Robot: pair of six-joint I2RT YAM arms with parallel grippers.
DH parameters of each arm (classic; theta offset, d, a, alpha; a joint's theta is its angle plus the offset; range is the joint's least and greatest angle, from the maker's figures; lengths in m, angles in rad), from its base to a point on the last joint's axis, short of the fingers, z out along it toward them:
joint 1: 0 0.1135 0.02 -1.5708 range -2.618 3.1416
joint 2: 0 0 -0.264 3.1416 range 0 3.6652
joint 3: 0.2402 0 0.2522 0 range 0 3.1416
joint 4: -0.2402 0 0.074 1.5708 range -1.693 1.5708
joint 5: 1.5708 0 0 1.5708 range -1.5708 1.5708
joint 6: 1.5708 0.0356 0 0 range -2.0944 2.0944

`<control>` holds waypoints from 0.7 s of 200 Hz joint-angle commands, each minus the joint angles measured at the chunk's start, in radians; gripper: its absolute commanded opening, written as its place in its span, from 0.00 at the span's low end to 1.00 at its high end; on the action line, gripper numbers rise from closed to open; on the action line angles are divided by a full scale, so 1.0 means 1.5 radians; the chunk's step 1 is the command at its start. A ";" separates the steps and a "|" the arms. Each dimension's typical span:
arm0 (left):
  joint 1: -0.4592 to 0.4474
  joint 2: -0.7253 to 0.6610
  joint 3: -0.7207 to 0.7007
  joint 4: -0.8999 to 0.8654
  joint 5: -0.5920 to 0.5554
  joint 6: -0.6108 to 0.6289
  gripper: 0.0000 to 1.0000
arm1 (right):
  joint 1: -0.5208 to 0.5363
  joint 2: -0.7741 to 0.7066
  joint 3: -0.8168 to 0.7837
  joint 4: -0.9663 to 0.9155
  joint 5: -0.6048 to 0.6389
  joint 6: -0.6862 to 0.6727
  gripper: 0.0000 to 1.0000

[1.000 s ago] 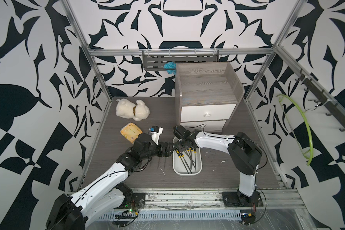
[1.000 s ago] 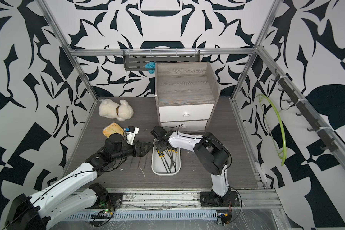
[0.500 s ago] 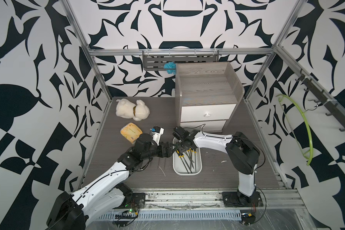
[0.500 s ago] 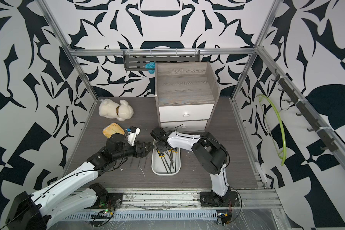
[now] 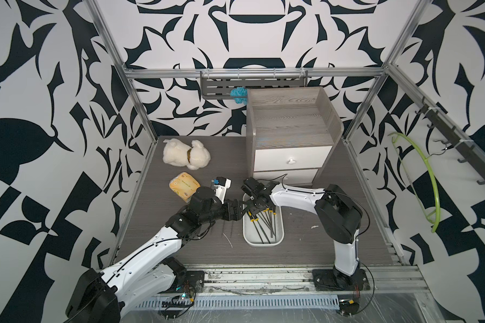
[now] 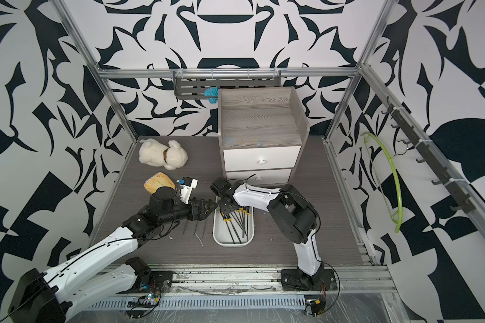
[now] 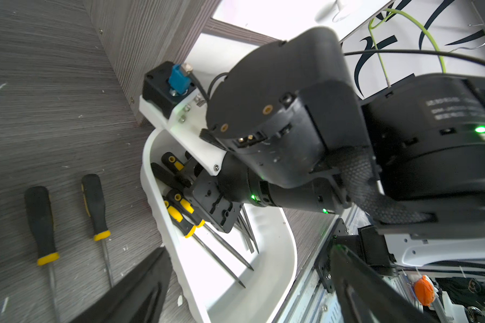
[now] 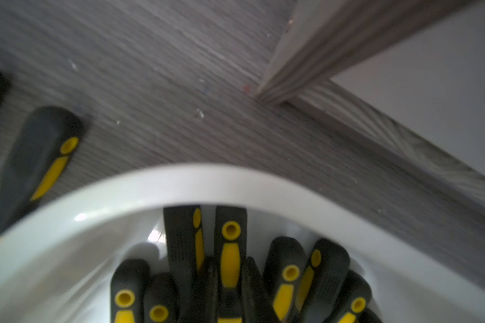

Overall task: Take the file tool out of the storage box
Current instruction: Pick up the file tool from the storage box.

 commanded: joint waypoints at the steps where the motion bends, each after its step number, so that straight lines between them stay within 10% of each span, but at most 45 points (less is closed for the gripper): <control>1: -0.002 -0.015 0.017 0.010 0.031 0.003 0.95 | 0.005 -0.044 -0.013 0.011 -0.040 0.007 0.08; 140: -0.005 0.007 -0.034 0.186 0.123 -0.070 0.96 | -0.115 -0.362 -0.179 0.194 -0.283 0.065 0.00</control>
